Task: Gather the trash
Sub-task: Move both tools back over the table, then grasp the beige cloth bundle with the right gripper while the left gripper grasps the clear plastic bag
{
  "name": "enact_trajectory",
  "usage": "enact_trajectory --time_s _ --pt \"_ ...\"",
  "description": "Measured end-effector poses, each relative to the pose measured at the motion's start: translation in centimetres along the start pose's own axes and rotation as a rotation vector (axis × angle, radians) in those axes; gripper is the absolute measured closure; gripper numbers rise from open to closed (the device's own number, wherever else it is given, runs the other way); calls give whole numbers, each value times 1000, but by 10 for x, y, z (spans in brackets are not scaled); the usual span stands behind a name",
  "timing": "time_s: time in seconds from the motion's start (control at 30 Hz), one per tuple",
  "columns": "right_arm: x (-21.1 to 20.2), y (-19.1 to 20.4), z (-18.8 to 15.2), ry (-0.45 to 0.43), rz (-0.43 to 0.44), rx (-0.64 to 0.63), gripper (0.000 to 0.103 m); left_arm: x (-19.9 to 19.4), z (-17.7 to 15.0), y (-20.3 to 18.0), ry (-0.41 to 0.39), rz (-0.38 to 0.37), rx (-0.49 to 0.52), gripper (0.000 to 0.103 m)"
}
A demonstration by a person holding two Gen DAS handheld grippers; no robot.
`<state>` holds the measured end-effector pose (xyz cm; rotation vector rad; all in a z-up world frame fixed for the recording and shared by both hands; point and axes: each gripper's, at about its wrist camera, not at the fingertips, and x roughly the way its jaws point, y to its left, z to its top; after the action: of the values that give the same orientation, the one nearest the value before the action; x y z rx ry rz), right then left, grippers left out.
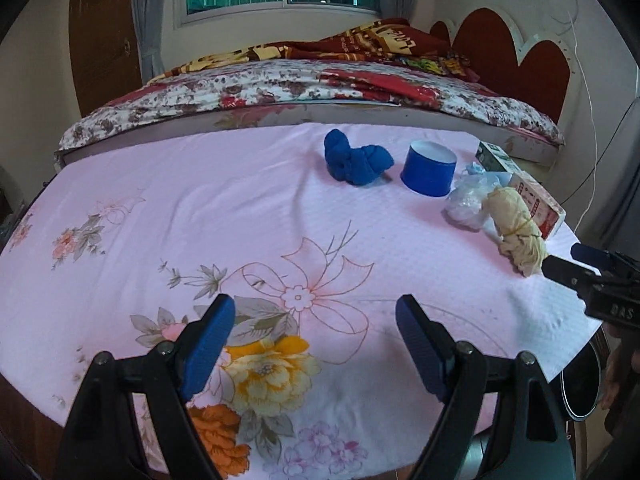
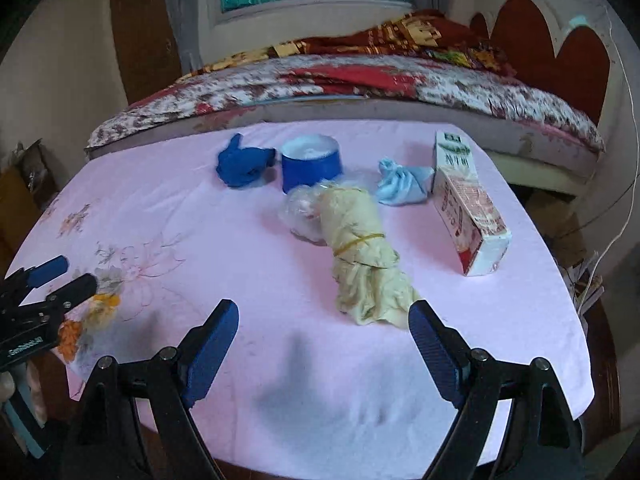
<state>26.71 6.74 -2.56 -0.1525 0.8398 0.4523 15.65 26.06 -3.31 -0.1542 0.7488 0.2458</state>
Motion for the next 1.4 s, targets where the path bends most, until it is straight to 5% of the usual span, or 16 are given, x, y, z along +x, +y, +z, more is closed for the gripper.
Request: enact_trajectory --time_s 0.27,0.37,0.4,0.47,0.73,1.23,1.4 --pt "48 -29 12 65 4 38 18 22 8 -17 16 -55 12 19" --pt "58 -30 13 82 30 24 48 32 11 -27 30 -75 22 20" --pt "58 -30 13 80 40 19 69 35 12 -31 33 -83 27 21" --pt "50 -34 14 52 51 19 73 39 15 -40 37 -101 41 22" --pt "-12 -77 34 -120 -19 38 76 52 33 -95 25 -191 107 25" --pt "-17 -189 21 -91 -155 193 76 116 65 -161 89 -246 156 32" --pt "-14 -194 17 -84 -145 206 76 121 70 -168 99 -273 156 47"
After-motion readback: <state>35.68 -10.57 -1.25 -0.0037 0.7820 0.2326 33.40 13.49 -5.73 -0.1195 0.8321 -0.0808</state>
